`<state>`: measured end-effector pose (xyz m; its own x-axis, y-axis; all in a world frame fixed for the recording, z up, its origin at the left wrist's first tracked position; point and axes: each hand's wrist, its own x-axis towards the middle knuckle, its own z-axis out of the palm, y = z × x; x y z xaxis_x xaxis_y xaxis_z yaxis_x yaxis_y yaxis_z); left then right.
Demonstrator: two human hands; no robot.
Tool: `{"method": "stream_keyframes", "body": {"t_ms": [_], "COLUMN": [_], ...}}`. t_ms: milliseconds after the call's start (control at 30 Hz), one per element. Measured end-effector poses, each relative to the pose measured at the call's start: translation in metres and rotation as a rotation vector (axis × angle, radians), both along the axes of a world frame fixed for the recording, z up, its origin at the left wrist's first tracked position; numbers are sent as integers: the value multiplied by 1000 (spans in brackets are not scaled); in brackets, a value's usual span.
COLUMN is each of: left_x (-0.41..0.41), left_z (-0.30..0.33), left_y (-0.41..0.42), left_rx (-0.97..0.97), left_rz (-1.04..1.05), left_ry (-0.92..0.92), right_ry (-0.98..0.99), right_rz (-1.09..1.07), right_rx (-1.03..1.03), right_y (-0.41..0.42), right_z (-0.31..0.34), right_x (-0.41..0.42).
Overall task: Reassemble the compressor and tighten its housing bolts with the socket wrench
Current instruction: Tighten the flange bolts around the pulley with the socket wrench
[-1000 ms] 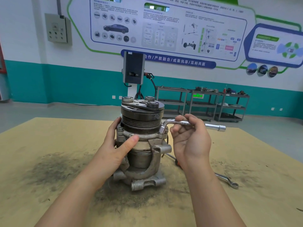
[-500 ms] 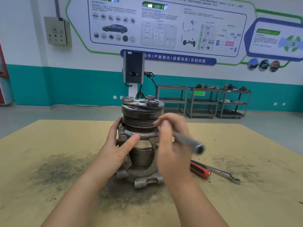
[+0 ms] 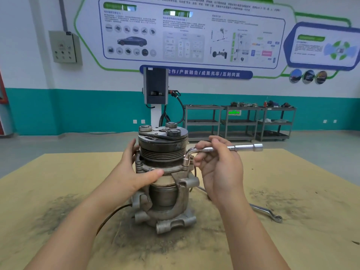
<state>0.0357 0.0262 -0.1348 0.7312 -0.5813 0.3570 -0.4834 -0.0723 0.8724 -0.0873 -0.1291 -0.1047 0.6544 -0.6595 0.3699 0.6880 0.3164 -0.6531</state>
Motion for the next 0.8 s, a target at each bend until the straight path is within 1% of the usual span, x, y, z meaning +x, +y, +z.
{"method": "stream_keyframes", "body": {"t_ms": [67,133,200,267,300,333,367,467,533,633,733,800], "left_x": [3,5,5,3,2,-1,-4,-22,-36,-48,-52,-63], "left_z": [6,4,-1,-4,-5,-5,-6,-9,-11,-10,-5,-1], "left_y": [1,0,-2,-6,-9,-11,-14,-27,-35,-42,-43,-51], "left_rx": [70,79,60,35,27,21,19,12,-12,-20,-26,-29], "left_rz": [0,32,66,103,126,156,195,349,447,511,531,616], "left_ry": [-52,-79,-78,-65,-61,-59,-62,-116,-160,-167,-120,-88], "right_ry": [20,37,26,30,31,27,21,1,32,70,-34,-102], "right_rz": [32,21,-69,-211,-252,-262,-250,-164,-99,9,62,75], "right_rx": [9,-22,-134,-311,-363,-360,-310,-54,54,253,479,506], "right_y": [-4,-6,-2,5,8,9,8,-7,-17,-31,-57,-68], "right_z": [3,5,3,-4,-7,-8,-8,-1,4,18,38,47], "right_x": [1,3,4,2,-1,-3,-6,-10,-7,-2,-8,-19]}}
